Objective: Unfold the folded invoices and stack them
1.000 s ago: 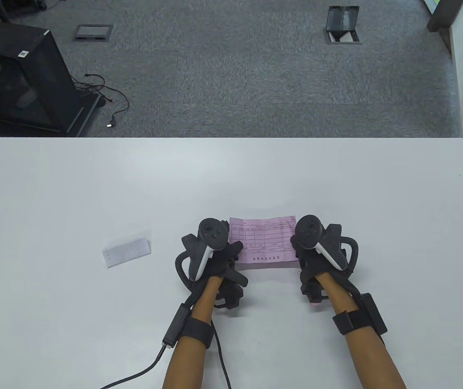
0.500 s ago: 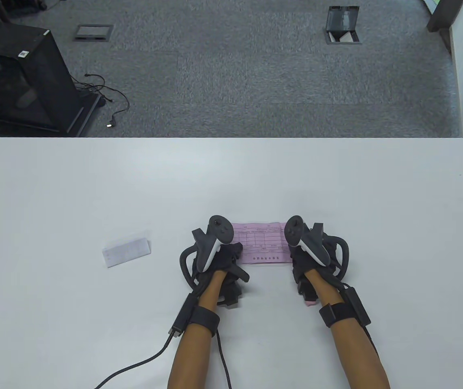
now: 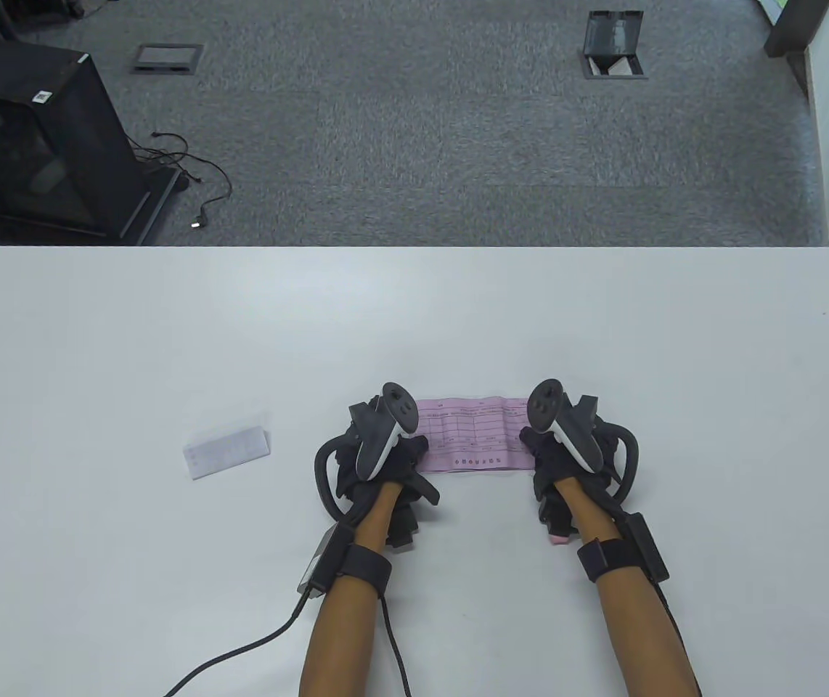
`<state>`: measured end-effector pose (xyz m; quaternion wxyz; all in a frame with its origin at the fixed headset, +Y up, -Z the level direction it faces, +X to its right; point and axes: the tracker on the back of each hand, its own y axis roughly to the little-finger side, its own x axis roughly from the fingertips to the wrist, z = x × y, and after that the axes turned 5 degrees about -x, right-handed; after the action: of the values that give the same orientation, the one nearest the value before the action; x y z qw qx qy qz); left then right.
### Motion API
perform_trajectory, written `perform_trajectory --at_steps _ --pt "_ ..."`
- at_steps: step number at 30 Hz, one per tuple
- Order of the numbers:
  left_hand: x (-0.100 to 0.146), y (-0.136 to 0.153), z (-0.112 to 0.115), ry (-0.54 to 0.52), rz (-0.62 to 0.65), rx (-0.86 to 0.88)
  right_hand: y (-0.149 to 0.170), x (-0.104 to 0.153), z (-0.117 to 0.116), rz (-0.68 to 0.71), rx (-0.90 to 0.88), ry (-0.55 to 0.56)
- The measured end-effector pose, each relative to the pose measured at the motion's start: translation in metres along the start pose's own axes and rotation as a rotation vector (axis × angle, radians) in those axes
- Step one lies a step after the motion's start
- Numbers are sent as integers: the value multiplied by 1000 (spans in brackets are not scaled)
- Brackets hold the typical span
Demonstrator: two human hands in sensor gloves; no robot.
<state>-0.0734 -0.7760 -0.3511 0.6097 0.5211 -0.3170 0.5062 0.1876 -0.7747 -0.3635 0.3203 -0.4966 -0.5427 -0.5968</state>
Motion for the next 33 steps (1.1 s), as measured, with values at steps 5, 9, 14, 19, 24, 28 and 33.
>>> perform_trajectory --at_steps 5,9,14,19,24,28,33 --pt "6 6 -2 -38 23 83 20 4 5 -7 -184 -28" --pt "16 17 -8 -103 46 156 33 13 11 0 -246 -36" --pt "30 52 -26 -243 -1 102 52 30 21 48 -256 14" --pt "33 111 -44 -222 -110 91 75 56 26 148 -245 38" --pt "24 164 -45 -59 -168 142 93 74 25 182 -377 -14" --pt "13 190 -42 23 -183 24 96 79 17 199 -360 -48" --pt "1 198 -32 56 -162 -77 89 80 15 223 -386 -83"
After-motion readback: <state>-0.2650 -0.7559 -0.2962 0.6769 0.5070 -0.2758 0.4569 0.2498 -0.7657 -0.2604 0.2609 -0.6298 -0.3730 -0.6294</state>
